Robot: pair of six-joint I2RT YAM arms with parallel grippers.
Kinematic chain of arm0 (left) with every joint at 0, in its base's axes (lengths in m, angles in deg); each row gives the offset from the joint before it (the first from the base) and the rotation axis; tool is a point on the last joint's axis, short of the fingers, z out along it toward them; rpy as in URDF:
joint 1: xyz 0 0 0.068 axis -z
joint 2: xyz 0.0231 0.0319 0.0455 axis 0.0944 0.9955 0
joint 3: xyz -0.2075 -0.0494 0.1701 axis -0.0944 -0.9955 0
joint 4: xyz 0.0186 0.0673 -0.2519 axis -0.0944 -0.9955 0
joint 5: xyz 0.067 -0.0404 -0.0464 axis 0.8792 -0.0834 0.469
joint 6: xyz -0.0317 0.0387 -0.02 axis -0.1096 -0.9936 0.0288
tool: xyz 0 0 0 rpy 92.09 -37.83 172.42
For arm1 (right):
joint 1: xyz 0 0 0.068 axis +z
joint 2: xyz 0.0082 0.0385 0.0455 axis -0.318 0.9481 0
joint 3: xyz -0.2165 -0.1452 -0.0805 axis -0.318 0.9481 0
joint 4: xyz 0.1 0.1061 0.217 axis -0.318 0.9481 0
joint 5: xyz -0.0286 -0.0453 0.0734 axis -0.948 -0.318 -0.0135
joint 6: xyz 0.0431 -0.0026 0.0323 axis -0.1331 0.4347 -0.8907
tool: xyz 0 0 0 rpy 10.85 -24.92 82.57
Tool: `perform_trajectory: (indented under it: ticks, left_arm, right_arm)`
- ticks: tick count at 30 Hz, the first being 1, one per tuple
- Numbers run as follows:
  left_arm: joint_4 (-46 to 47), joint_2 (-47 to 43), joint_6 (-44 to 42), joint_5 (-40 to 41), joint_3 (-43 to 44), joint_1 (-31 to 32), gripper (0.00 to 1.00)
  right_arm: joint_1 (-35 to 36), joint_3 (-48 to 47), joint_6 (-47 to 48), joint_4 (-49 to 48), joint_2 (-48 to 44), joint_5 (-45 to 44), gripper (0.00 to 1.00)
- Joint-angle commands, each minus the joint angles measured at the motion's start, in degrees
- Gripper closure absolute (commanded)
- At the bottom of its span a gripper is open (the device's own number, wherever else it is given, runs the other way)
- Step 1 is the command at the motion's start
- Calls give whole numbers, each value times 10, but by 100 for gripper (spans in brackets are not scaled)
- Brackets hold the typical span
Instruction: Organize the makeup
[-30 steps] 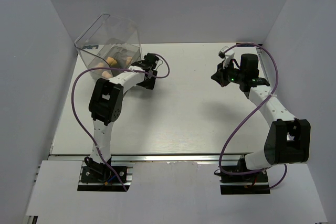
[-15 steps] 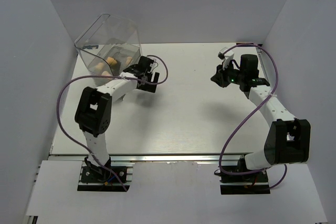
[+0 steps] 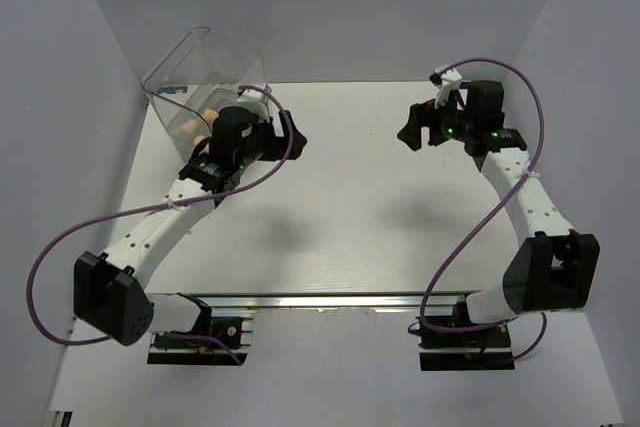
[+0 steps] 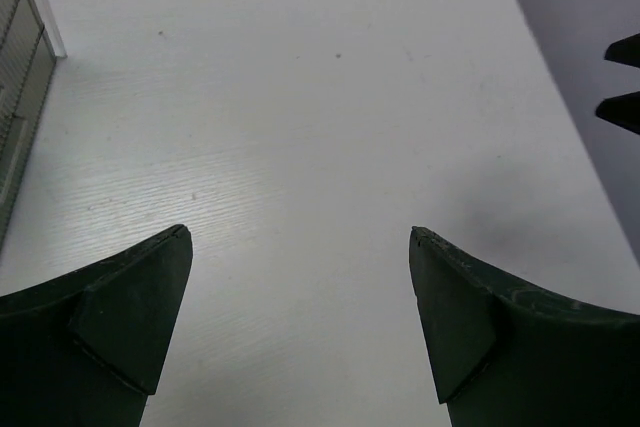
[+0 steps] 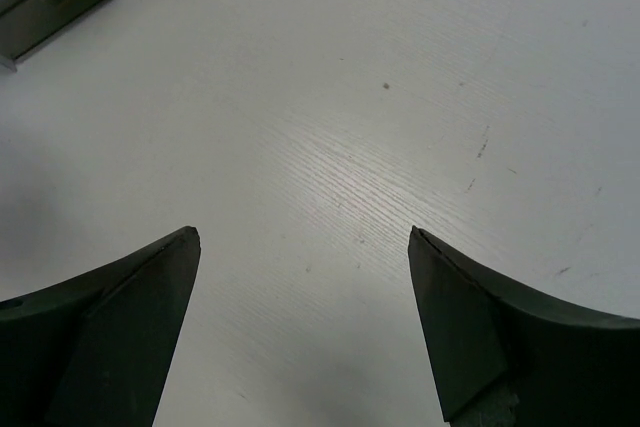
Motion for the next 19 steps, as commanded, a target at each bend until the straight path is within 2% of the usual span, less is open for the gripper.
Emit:
perform_trajectory:
  ticks: [1,5,13,19]
  left_arm:
    - [41,-45,43,-32,-14,-1,2]
    - [51,-73,50,-38,-14,-1,2]
    - [46,-111,56,-40,-10,-1,2]
    - [37,-136,56,-20,-8,-1,2]
  right_arm:
    - [-2,-54,-57,51,4,-50,11]
    - [-3,-57,-53,72,-12,-74,11]
    - [-3,-12,-41,8,-75,-168,11]
    - [-3,6,-32,0,-94,-176,10]
